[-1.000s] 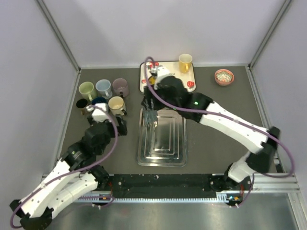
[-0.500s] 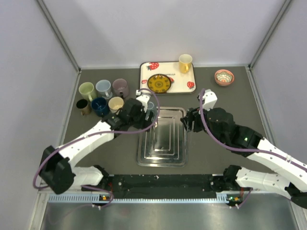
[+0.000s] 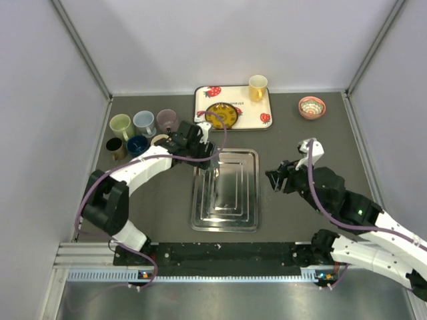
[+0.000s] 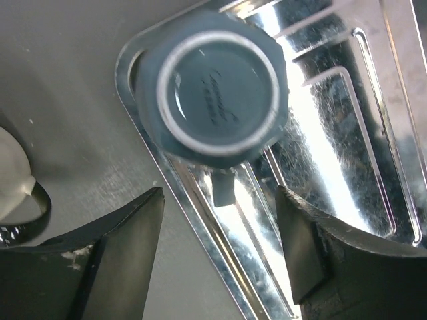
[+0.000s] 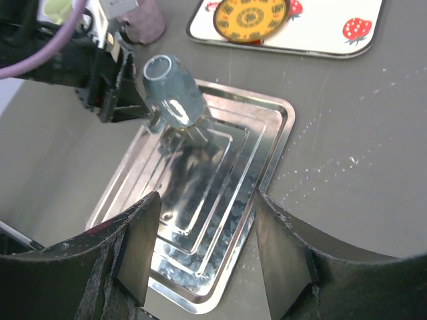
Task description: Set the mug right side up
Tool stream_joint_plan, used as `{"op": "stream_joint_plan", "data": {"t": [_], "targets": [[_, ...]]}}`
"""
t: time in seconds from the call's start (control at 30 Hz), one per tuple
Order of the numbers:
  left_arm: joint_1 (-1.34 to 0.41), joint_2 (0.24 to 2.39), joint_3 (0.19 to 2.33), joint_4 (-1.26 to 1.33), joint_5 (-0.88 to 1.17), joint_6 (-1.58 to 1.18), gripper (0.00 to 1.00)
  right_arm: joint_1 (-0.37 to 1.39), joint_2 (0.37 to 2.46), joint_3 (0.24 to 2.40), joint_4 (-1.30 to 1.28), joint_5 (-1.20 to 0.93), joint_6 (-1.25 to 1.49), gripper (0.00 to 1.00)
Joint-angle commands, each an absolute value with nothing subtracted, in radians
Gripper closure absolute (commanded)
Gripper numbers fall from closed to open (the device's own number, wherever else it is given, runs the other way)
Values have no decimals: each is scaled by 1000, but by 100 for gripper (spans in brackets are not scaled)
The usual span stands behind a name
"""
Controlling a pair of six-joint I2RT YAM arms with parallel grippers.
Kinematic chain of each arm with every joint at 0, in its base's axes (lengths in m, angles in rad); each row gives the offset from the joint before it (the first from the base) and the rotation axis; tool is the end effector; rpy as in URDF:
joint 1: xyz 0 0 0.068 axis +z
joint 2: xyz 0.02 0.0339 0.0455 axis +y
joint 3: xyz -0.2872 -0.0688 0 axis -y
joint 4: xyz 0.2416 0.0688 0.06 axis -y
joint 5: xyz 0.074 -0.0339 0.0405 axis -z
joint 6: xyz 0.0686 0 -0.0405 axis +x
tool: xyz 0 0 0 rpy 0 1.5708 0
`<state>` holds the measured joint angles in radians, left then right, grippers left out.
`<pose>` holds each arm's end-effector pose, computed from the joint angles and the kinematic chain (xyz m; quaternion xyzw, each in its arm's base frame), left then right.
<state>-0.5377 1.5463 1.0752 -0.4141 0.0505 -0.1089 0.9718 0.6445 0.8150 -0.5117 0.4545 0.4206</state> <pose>0.2952 -0.1800 0.2341 0.2086 0.9182 -0.1293 0.3111 0.1073 0.1037 0.3408 -0.0915 0.8012 0.2192 0.5492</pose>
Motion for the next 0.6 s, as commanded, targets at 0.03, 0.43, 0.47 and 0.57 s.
{"op": "stream_joint_plan", "data": {"t": [0.03, 0.43, 0.47, 0.57], "targets": [[-511, 1624, 1173, -419, 120, -75, 30, 963, 601, 824, -443, 499, 410, 42], [-509, 1693, 1198, -429, 106, -61, 47, 962, 615, 808, -440, 508, 407, 42], [-511, 1701, 1198, -430, 110, -61, 49, 963, 617, 807, -440, 508, 408, 42], [-509, 1712, 1201, -431, 114, -61, 57, 962, 617, 804, -440, 508, 414, 42]]}}
